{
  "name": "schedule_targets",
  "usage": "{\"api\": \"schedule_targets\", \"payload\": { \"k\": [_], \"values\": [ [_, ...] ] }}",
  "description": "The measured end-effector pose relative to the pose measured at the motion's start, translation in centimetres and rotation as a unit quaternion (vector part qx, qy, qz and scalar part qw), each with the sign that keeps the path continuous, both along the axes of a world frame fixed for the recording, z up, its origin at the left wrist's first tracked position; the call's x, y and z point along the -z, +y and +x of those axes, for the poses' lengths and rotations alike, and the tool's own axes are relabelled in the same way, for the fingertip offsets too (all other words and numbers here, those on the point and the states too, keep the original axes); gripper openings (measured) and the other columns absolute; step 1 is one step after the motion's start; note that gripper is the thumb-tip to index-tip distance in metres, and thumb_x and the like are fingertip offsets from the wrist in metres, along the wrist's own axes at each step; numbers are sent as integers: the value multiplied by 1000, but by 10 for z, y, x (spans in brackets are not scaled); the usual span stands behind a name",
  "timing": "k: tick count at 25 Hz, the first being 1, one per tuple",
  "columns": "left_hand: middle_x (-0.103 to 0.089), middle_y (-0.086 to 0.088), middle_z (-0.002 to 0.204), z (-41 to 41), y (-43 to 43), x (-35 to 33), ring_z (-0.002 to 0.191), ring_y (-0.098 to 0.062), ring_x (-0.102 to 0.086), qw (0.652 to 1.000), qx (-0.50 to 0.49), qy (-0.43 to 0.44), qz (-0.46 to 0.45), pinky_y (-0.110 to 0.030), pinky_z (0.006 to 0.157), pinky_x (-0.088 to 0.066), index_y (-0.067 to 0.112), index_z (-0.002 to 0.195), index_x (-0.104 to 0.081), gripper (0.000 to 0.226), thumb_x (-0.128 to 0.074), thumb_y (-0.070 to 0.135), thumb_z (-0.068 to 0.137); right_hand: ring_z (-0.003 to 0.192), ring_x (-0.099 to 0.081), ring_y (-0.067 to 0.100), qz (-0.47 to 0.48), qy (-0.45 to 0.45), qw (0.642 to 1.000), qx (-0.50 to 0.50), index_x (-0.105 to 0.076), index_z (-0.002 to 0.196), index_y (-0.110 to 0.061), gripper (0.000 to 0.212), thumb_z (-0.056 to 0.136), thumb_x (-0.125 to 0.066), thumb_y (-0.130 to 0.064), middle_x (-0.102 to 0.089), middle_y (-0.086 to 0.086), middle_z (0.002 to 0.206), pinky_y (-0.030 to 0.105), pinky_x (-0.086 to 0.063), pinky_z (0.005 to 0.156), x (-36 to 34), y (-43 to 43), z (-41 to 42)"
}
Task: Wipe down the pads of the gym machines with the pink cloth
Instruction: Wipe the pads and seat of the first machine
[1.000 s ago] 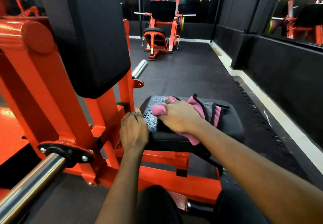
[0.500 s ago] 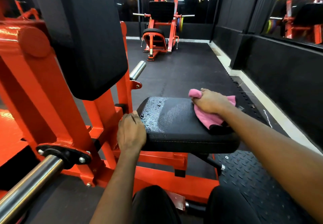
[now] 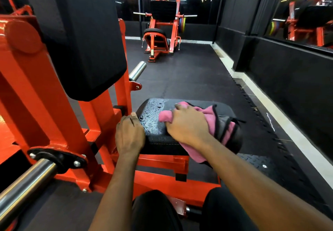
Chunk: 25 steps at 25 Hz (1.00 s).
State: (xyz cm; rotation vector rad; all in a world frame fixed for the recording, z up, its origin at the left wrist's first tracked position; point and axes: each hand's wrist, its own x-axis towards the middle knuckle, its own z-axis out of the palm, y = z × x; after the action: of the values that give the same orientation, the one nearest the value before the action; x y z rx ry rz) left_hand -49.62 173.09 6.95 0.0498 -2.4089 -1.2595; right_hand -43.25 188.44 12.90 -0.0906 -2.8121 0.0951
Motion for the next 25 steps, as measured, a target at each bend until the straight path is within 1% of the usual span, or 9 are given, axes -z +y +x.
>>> {"api": "schedule_targets", "payload": {
  "k": [4,7,9,11,15,18,21,23,25],
  "values": [
    [-62,-26,113,0,-1,-1,107,-44,-55,1000,1,-11,-8,-47,90,-40,0,104,-63,45,-30,30,107,118,-61,28,-83,-118,989,8,-63,117,-26,58,86,-25,-57,-63,2,131,46,-48,102,-19,42,-50],
    [-62,-25,115,3,0,-3,108,-44,-55,1000,-2,-18,-16,-47,90,-41,1,105,-64,46,-30,32,107,130,-54,29,-106,-88,987,81,-58,132,-27,57,91,-29,-54,-52,1,149,47,-43,109,-23,84,-28],
    [-62,-25,115,4,1,-3,108,-44,-55,1000,-4,-20,-19,-47,90,-41,1,105,-64,46,-29,32,107,124,-58,30,-112,-84,986,92,-62,123,-29,44,95,-34,-49,-58,2,141,46,-44,105,-21,101,-1],
    [-62,-26,115,5,1,-4,108,-44,-56,999,-4,-21,-23,-47,91,-42,0,105,-64,47,-29,32,107,116,-61,28,-199,-118,971,53,-67,112,-30,39,92,-42,-53,-66,2,128,47,-44,106,-32,106,22],
    [-64,-28,114,11,1,-10,106,-45,-58,1000,9,-20,-19,-46,89,-42,0,102,-65,47,-30,30,107,106,-65,19,-354,-10,935,-12,-71,99,-26,48,80,-61,-69,-71,4,112,46,-49,104,-78,108,42],
    [-64,-28,114,18,1,-15,106,-44,-58,999,14,-26,-13,-44,87,-42,1,100,-66,47,-30,31,107,90,-70,14,-462,32,877,-128,-74,96,-17,18,96,-66,-33,-76,5,98,32,-56,89,-121,109,54],
    [-65,-27,115,21,2,-17,107,-43,-58,999,12,-35,-14,-44,88,-42,2,101,-65,47,-30,33,107,90,-66,18,-478,92,849,-207,-72,94,-12,4,94,-68,-13,-73,15,96,35,-56,87,-136,119,51],
    [-64,-27,117,21,2,-17,109,-43,-58,999,14,-41,-12,-44,89,-42,1,104,-65,47,-30,33,107,90,-65,19,-462,93,870,-147,-72,97,-12,9,89,-75,-14,-72,11,94,35,-55,85,-124,137,37],
    [-63,-28,117,20,2,-17,109,-43,-57,999,17,-37,-11,-44,89,-42,0,104,-65,47,-30,31,107,94,-66,20,-391,28,920,-16,-70,102,-11,21,85,-81,-17,-71,6,95,32,-54,84,-103,156,22]
  ]
}}
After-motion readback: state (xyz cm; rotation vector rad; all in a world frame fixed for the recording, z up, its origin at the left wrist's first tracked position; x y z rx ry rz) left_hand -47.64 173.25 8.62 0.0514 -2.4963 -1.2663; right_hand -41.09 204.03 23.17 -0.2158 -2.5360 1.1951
